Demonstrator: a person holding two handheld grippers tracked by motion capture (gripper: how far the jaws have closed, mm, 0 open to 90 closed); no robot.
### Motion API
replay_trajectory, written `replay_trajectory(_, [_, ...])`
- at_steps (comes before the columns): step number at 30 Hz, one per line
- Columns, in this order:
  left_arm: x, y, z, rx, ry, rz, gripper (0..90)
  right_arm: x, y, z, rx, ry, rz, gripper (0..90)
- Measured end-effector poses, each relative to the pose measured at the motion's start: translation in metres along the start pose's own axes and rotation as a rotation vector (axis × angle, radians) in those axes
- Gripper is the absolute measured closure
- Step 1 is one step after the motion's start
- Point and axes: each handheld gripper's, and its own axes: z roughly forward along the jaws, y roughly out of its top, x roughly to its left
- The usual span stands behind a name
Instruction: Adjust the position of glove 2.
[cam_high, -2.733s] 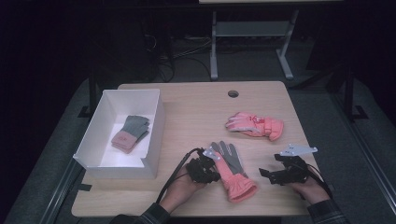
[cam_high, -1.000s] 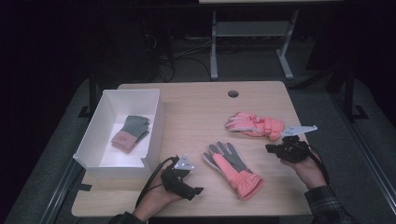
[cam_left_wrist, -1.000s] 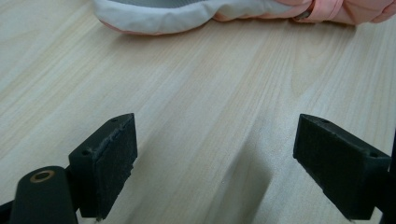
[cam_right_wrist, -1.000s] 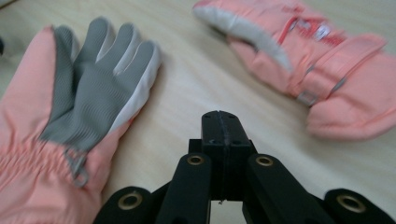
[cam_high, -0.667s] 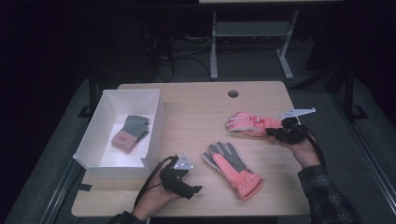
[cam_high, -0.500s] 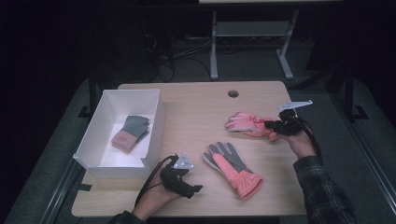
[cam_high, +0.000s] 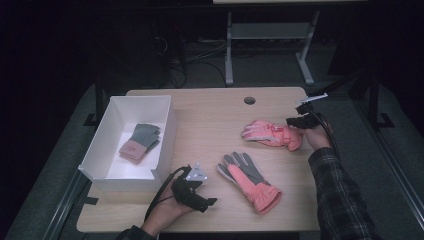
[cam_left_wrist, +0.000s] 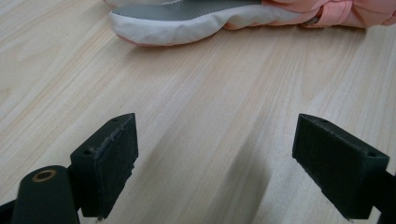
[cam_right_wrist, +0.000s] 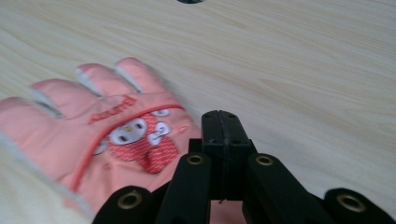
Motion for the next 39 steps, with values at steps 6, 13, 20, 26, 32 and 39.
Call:
replay_trajectory(6, [0.0, 0.001, 0.0, -0.002, 0.0, 0.005, 14.0, -0.004, 0.004, 0.013, 0.021, -0.023, -0.009, 90.0])
replay_trajectory(13, [0.0, 0.001, -0.001, -0.006, 0.0, 0.006, 14.2, -0.003, -0.003, 0.016, 0.089, -0.023, -0.031, 90.0])
replay_trajectory(20, [0.0, 0.0, 0.0, -0.01, 0.002, -0.007, 14.2, 0.013, -0.014, 0.0, 0.102, 0.033, -0.094, 90.0])
replay_trajectory(26, [-0.001, 0.001, 0.001, 0.001, -0.002, 0.008, 14.2, 0.023, -0.034, -0.012, 0.076, 0.097, -0.114, 90.0])
replay_trajectory(32, [0.0, 0.0, 0.0, 0.0, 0.0, -0.003, 14.3, 0.04, -0.047, -0.019, 0.084, 0.142, -0.16, 90.0])
replay_trajectory(39, [0.0, 0.0, 0.001, -0.001, -0.004, -0.003, 14.3, 0.048, -0.042, -0.03, 0.055, 0.16, -0.132, 76.8])
